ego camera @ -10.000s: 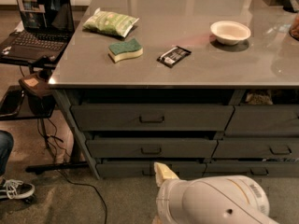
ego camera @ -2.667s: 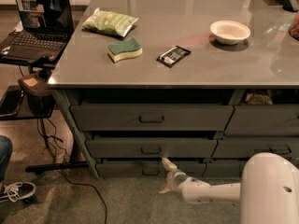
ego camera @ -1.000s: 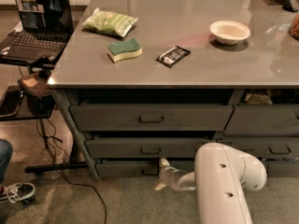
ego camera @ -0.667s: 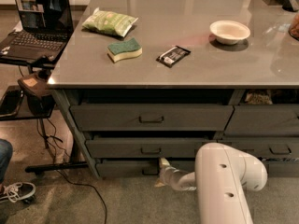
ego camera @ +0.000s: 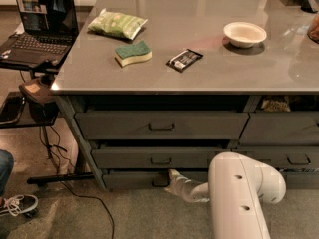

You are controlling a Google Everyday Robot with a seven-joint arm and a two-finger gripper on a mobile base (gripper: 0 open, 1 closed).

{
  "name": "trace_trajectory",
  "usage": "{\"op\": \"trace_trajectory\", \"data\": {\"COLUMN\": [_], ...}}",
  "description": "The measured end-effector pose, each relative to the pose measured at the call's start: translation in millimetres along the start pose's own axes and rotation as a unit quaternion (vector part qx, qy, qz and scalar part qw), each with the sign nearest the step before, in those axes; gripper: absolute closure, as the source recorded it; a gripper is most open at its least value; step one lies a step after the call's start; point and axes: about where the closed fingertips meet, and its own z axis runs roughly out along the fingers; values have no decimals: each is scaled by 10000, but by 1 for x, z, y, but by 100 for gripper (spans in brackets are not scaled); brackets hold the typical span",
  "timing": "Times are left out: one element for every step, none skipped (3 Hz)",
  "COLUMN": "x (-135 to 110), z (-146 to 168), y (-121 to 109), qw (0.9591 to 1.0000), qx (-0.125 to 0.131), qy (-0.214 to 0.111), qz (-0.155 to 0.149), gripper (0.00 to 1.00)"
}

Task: Open bottom drawer

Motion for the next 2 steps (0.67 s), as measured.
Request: {"op": "trace_trajectory", "data": {"x": [-2, -2], "z": [-2, -1], "y": [-5, -6], "qw": [10000, 10000], "qx": [0, 0], "qy": [0, 0], "qz": [0, 1], "gripper": [88, 100]}}
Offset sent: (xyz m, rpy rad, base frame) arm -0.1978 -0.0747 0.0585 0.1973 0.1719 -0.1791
